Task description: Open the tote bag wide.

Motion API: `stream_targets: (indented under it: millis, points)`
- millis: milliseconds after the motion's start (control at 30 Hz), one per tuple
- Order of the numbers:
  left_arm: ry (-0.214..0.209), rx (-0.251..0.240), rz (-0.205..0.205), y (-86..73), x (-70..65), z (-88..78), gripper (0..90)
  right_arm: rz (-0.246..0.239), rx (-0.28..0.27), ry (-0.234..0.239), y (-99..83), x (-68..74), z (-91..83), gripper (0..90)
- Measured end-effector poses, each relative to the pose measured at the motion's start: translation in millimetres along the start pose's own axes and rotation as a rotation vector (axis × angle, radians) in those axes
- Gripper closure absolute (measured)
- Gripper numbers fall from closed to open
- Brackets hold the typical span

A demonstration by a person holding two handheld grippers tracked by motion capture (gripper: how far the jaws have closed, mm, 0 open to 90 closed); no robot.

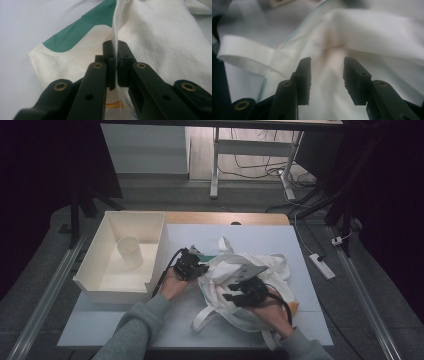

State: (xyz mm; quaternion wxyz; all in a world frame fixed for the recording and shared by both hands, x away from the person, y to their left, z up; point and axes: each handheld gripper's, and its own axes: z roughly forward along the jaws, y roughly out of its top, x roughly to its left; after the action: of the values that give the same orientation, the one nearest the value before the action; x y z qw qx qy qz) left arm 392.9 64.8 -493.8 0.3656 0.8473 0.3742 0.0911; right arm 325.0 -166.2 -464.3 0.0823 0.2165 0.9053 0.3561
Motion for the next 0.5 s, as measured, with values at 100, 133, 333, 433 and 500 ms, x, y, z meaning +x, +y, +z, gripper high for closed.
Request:
stream_targets:
  millis: [100,133,333,433,500]
  points:
    - [-0.003,-0.001,0.002,-0.1,0.4,-0.3,86.2,-0.046,0.060,-0.085,1.8,11.6,22.5,55.9]
    - [-0.004,-0.002,0.001,-0.1,0.7,-0.4,86.2,-0.046,0.072,-0.116,1.4,10.1,28.3,57.3]
    - [-0.007,-0.011,0.001,0.3,0.6,-0.7,86.2,0.031,0.081,-0.041,-7.2,-1.4,45.0,85.6]
    - [-0.002,-0.026,-0.003,0.7,1.3,-3.7,86.5,-0.055,0.053,0.014,-6.6,12.4,41.1,88.0]
    - [-0.036,-0.027,-0.011,0.3,2.5,-5.0,86.4,-0.121,0.060,0.014,-5.3,25.0,36.8,88.1]
